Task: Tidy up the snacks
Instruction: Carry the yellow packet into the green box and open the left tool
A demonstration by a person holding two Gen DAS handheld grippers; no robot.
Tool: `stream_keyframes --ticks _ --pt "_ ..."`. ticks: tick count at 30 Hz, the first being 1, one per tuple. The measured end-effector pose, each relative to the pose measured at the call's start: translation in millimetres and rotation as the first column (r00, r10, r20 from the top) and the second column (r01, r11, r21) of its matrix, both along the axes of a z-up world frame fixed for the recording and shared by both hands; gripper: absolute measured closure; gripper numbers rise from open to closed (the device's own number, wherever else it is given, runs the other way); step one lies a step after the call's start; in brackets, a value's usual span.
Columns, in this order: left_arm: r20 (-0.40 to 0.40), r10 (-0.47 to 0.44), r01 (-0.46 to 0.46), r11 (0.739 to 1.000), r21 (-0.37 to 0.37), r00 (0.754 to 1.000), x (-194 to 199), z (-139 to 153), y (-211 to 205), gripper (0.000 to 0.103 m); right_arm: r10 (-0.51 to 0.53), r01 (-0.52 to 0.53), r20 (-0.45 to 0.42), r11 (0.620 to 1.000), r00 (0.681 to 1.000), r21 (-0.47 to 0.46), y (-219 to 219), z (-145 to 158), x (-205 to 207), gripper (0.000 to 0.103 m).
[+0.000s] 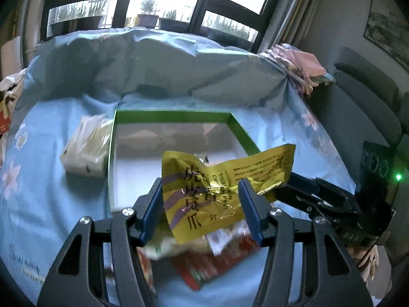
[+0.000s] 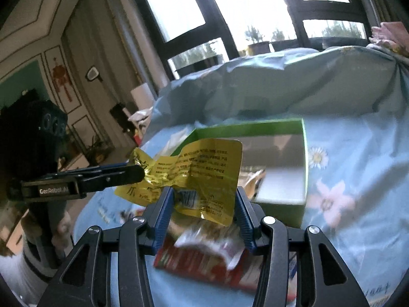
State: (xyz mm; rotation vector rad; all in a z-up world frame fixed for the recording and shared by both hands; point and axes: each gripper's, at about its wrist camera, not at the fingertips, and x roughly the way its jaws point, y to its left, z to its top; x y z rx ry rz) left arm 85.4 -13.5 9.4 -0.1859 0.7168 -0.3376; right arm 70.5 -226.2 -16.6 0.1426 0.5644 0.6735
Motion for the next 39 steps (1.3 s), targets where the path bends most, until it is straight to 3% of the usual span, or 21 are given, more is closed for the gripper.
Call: stream_keyframes --ticks 5,10,19,26,29,39 --pt "-0.011 0.007 -0.007 1.0 0.014 1.0 31.7 -5.8 2.5 0.046 -0.011 0.011 0.001 1.0 1.0 -0.025 5.0 -0.3 30.2 0.054" --pt "-0.082 0.038 -0.039 0.999 -0.017 0.996 63.4 -25.1 11.8 0.046 -0.023 0.021 -0.037 0.998 0.999 -0.058 14.6 -12.1 59.2 0.054" --pt "-0.171 0.079 -0.081 0.997 -0.003 0.982 83.9 -50.6 9.1 0.042 -0.061 0.049 -0.106 0.992 0.992 -0.115 23.2 -37.8 78.5 0.053" --pt "-0.188 0.085 -0.093 0.995 -0.036 0.978 87.4 -54.9 13.5 0.032 -0.099 0.083 -0.086 0.982 0.991 -0.171 29.1 -38.9 81.2 0.049" --pt "-0.173 0.092 -0.099 0.995 -0.033 0.981 85.7 -52.0 14.2 0.024 -0.118 0.101 -0.089 0.98 0.989 -0.171 27.9 -39.2 82.3 0.038" --pt "-0.124 0.114 -0.118 0.993 -0.023 0.986 75.2 -31.8 23.1 0.022 -0.157 0.148 -0.071 0.982 0.985 -0.117 9.8 -25.7 75.6 0.037"
